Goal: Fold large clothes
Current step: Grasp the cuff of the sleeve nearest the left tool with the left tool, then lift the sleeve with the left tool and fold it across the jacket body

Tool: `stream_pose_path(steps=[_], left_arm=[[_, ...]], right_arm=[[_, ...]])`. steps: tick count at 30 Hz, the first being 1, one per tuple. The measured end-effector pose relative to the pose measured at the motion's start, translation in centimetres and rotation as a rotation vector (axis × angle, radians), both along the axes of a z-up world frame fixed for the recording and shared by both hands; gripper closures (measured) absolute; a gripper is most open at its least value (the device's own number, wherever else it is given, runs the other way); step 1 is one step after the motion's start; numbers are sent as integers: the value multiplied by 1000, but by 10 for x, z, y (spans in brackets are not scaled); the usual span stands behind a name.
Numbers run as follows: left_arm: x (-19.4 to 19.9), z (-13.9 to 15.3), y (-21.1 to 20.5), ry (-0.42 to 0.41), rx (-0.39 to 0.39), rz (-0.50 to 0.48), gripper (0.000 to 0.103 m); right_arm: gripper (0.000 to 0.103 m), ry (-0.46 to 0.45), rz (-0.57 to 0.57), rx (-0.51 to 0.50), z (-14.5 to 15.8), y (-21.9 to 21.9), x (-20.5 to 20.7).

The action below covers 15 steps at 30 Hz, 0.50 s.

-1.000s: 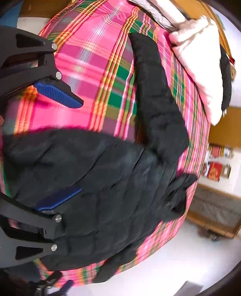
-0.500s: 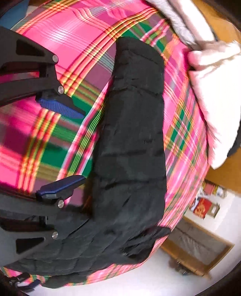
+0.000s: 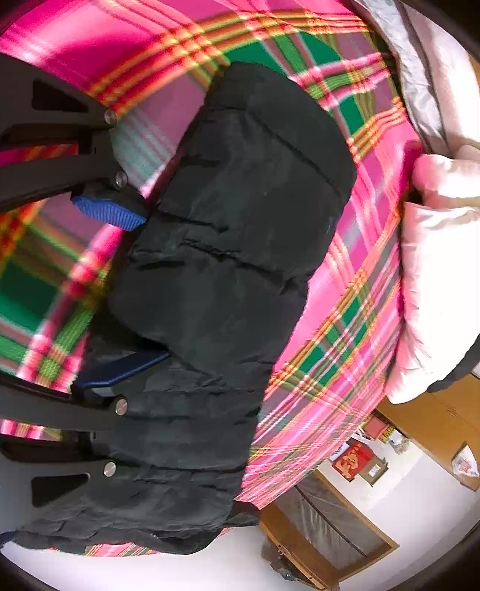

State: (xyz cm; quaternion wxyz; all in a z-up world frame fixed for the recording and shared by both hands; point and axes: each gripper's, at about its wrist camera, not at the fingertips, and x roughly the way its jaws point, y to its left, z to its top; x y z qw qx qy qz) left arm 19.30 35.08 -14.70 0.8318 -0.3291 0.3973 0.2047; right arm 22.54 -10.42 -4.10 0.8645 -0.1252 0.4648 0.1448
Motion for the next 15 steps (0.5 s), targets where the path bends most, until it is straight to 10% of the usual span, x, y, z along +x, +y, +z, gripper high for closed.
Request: stream_pose_path(steps=[7, 15], left_arm=[[14, 14, -1, 2, 126, -16, 88], [7, 123, -33, -175, 238, -100, 93]], right_arm=[[1, -7, -9, -10, 2, -7, 2], [1, -36, -31, 30, 18, -31, -6]])
